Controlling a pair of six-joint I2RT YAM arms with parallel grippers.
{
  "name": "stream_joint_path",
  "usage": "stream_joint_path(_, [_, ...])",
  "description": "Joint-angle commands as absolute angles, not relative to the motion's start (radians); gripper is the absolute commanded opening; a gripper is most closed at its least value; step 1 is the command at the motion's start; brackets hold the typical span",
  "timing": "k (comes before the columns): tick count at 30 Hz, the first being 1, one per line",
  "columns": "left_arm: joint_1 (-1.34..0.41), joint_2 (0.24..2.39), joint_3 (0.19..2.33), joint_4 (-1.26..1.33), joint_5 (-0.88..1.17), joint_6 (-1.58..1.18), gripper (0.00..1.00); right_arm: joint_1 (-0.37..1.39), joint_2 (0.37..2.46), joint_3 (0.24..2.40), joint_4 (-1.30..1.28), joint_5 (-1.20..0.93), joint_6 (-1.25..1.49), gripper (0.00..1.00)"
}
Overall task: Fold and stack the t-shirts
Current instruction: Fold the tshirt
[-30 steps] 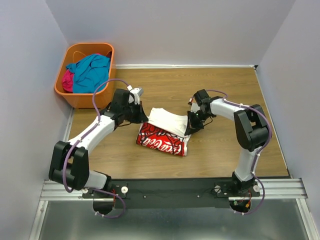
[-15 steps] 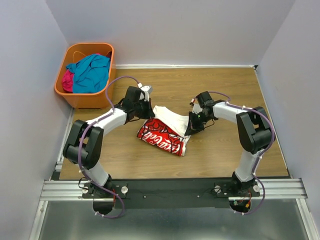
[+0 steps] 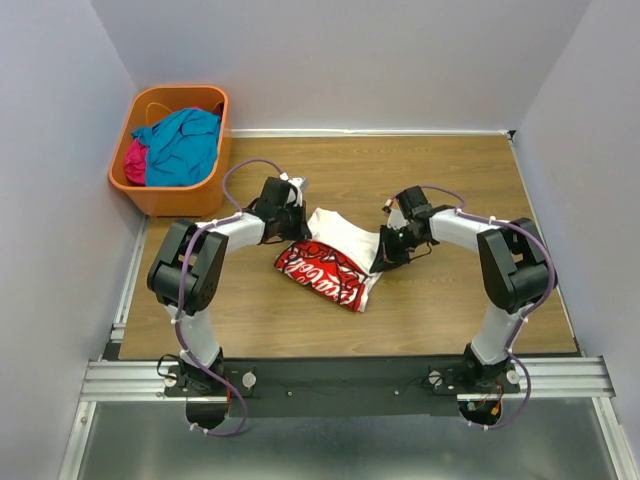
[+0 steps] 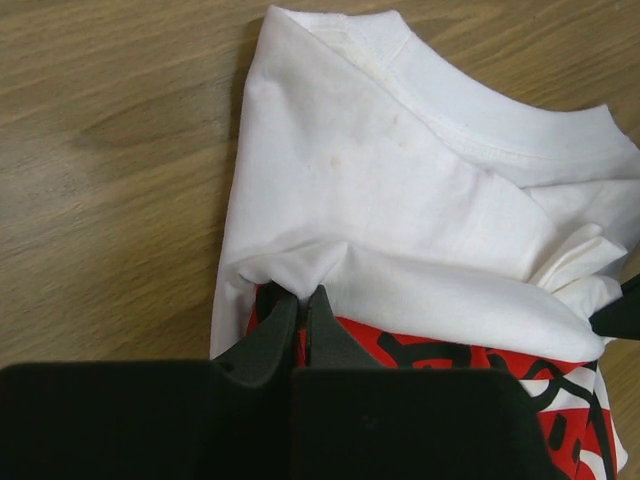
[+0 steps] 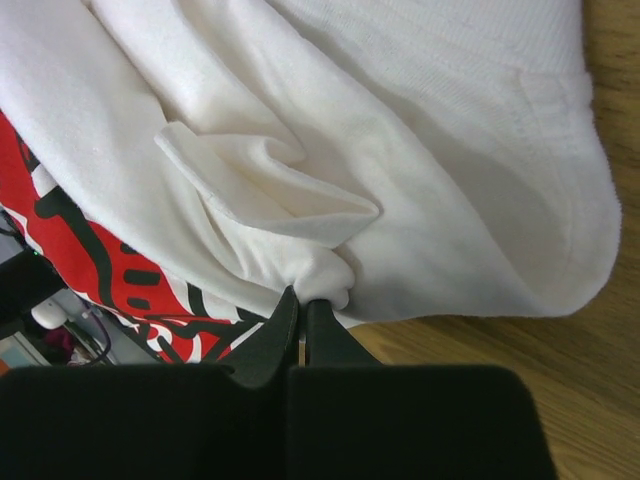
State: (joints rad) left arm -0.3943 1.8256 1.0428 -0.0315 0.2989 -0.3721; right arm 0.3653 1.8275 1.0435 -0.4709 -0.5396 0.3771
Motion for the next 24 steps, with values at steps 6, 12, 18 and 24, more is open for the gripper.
stream_joint_path(6, [-0.394,1.899,1.051,-0.017,0.256,-0.373,0.00,0.350,1.711,1.023,-0.520,-0.482,0.405,0.00])
stream_joint_path(12, [-0.396,1.901,1.057,-0.018,0.259,-0.367,0.00,0.336,1.638,1.039,-0.522,-0.423,0.428,0.00])
stream_joint_path(18, [-0.402,1.865,1.069,-0.017,0.270,-0.359,0.00,0.298,1.660,0.997,-0.511,-0.370,0.431,0.00])
stream_joint_path(24, [-0.406,1.835,1.069,-0.017,0.281,-0.353,0.00,0.290,1.733,0.985,-0.485,-0.377,0.408,0.00])
